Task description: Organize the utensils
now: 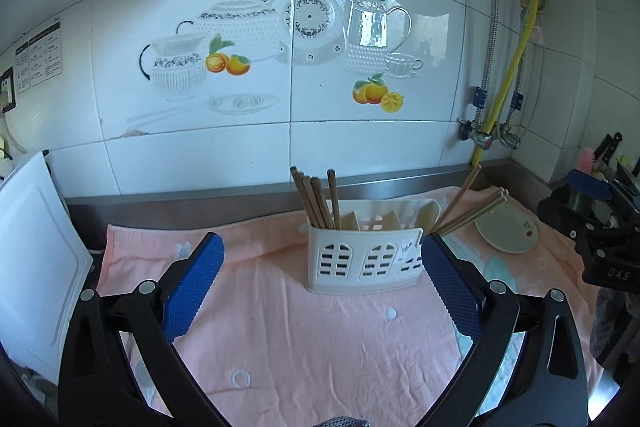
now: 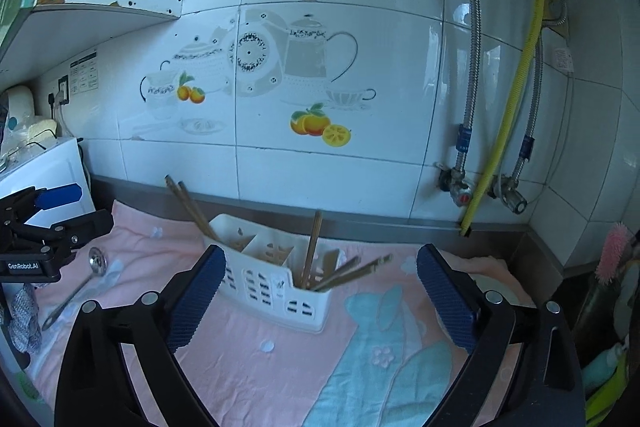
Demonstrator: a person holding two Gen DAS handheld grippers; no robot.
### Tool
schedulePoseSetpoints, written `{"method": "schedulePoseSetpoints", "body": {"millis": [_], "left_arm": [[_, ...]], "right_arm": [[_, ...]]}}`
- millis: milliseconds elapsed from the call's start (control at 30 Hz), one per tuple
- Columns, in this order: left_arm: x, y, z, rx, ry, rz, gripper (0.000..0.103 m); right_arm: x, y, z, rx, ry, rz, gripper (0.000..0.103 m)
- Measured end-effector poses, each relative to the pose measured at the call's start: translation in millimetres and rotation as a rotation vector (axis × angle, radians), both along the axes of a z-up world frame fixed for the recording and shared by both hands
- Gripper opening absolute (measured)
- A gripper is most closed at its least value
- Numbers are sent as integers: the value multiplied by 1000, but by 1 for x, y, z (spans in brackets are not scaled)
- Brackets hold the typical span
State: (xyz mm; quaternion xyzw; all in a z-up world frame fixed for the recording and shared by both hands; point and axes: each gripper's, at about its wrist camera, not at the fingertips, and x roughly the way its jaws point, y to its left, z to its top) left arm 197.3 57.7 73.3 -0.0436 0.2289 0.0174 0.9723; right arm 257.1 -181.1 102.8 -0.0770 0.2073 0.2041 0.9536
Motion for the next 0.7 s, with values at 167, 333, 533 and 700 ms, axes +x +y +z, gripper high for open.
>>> {"method": "schedulePoseSetpoints", "body": {"millis": [167, 333, 533, 700], "left_arm": [[-16, -1, -4, 10, -13, 7, 98], [-33, 1, -10, -2, -22, 24, 98], [-49, 0, -20, -9, -15, 41, 98], [-61, -1, -27, 2, -16, 49, 98]], "right_arm": [[-17, -2, -9, -5, 4, -7, 94], [-31, -5, -15, -16, -5, -34, 94], [-47, -11, -25, -2, 10, -50, 95], [-56, -19, -34, 20, 27, -68, 95]]}}
